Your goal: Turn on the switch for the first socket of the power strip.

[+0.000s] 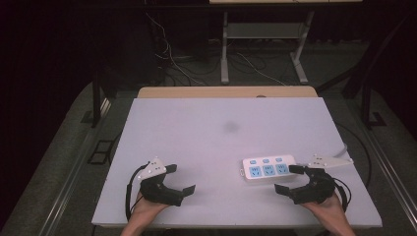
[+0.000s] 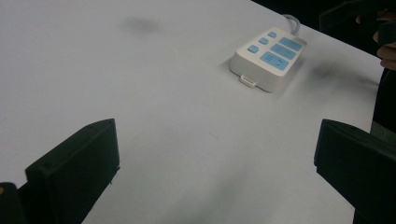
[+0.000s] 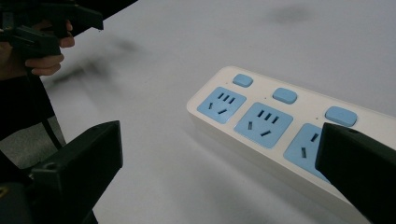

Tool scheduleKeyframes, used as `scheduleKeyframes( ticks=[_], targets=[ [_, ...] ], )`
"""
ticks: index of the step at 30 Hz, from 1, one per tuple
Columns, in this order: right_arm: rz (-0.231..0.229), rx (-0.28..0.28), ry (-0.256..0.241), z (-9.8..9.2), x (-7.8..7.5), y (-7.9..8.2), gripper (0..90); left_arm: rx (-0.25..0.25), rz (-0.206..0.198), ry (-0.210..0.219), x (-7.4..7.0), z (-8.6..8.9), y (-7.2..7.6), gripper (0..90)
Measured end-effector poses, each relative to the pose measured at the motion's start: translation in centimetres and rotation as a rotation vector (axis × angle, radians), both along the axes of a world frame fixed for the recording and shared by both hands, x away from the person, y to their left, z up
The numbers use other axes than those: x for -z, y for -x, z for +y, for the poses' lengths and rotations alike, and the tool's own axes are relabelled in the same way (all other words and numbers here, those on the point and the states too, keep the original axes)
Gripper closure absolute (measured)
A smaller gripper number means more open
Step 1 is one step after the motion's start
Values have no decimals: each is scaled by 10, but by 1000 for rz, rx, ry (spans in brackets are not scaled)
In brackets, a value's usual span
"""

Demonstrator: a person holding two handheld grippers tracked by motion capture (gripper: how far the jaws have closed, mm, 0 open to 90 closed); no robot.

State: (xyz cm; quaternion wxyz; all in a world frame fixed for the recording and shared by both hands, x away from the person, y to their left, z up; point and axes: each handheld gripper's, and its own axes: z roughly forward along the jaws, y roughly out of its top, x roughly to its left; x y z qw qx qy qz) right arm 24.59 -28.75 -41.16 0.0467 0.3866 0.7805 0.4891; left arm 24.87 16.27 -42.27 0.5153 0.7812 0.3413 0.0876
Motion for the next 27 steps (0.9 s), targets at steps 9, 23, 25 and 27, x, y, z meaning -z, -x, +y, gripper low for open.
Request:
scheduleKeyframes(
  ticks=[9,23,25,27],
  targets=[
    [14,-9,9,2,1,-1,5,-1,3,6,0,0,0,0],
    [30,-20,39,6,-2,-4,5,-11,8,16,1,3,-1,0],
    [32,-29,45,7,-3,-5,5,-12,10,15,1,3,-1,0],
    [38,-34,52,8,-5,-6,5,-13,13,13,1,3,-1,0]
  ],
)
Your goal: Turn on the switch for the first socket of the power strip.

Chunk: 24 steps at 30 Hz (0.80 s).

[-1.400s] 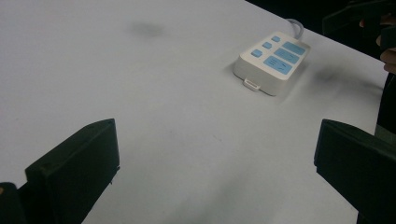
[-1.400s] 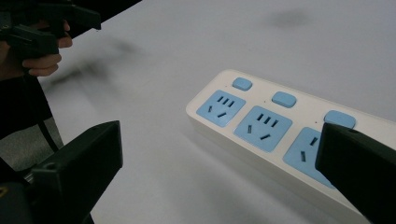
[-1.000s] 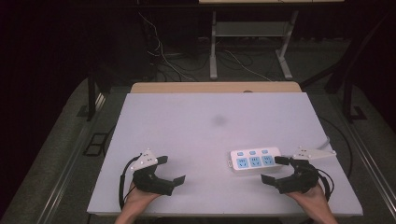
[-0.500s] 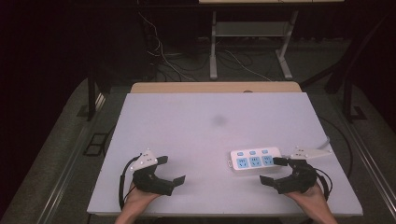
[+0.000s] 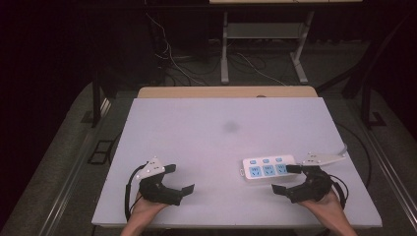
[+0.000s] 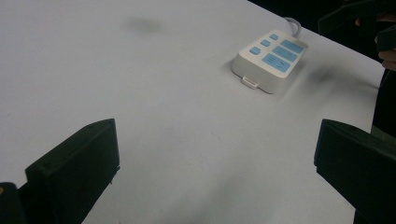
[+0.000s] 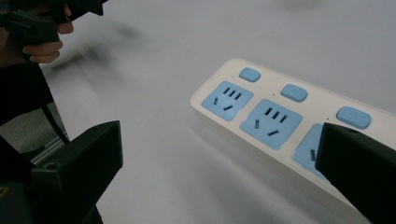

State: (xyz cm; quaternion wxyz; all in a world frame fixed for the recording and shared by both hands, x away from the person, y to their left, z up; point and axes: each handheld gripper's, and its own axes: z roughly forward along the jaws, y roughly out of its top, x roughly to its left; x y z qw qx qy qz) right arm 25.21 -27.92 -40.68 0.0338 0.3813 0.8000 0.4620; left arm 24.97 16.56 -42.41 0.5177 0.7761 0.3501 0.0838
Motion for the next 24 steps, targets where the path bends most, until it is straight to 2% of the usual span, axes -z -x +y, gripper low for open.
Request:
scheduleKeyframes(
  ticks=[24],
  targets=[
    [18,-34,46,-1,-22,-21,5,11,13,-6,3,-3,-1,0]
  ],
)
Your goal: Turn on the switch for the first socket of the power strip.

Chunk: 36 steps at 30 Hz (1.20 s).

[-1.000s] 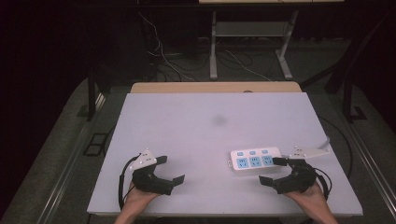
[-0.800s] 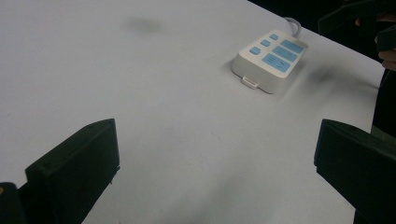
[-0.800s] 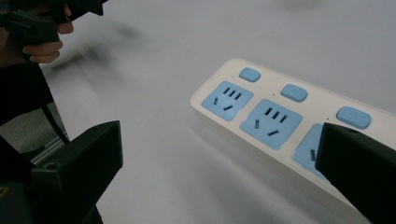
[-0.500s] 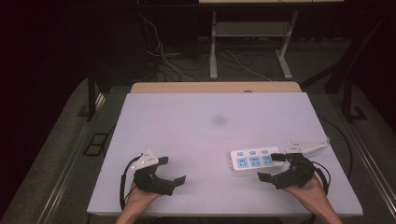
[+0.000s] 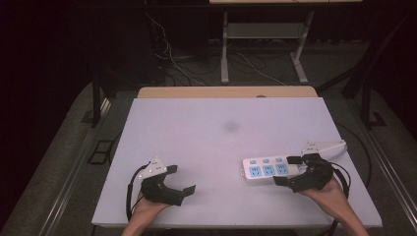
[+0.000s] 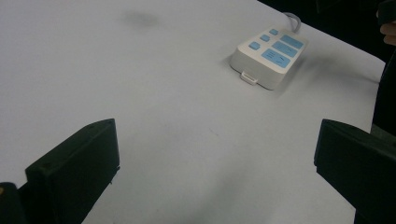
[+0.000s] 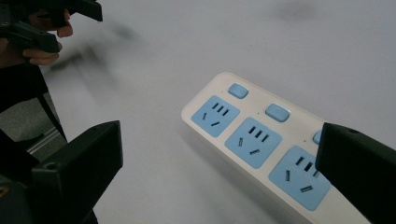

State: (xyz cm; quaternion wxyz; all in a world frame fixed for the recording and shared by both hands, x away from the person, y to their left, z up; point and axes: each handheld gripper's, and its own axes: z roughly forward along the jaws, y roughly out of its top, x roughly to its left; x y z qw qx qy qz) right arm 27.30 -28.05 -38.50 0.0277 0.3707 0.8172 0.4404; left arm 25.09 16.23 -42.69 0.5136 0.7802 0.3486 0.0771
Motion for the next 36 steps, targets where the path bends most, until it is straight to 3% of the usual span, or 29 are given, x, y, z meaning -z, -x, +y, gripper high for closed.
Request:
scheduleKeyframes(
  ticks=[36],
  targets=[
    [48,-37,139,-6,-11,-47,5,8,6,-4,1,-1,0,0]
  ],
)
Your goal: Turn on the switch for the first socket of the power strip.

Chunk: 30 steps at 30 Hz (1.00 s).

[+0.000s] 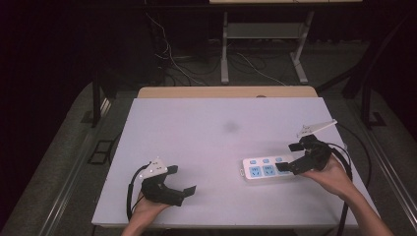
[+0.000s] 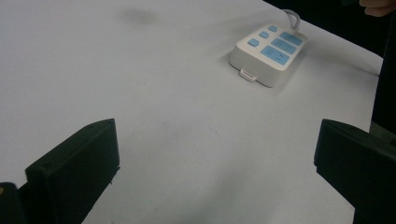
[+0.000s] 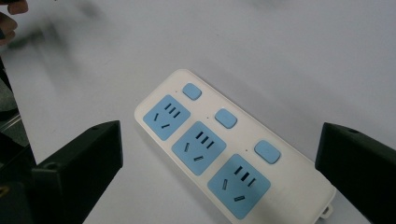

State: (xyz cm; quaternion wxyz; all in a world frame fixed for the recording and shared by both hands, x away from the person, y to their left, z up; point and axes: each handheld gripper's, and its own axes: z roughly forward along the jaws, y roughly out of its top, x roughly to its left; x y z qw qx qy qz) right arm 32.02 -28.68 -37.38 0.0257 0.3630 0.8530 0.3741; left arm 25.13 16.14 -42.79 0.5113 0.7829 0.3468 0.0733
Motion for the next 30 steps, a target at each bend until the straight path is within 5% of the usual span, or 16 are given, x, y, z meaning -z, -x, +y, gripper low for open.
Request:
scheduleKeyframes(
  ticks=[17,30],
  targets=[
    [24,-31,68,-7,0,-17,20,4,3,-3,0,0,0,0],
    [20,-75,109,-15,4,-29,533,4,5,-6,1,-1,0,0]
  ],
)
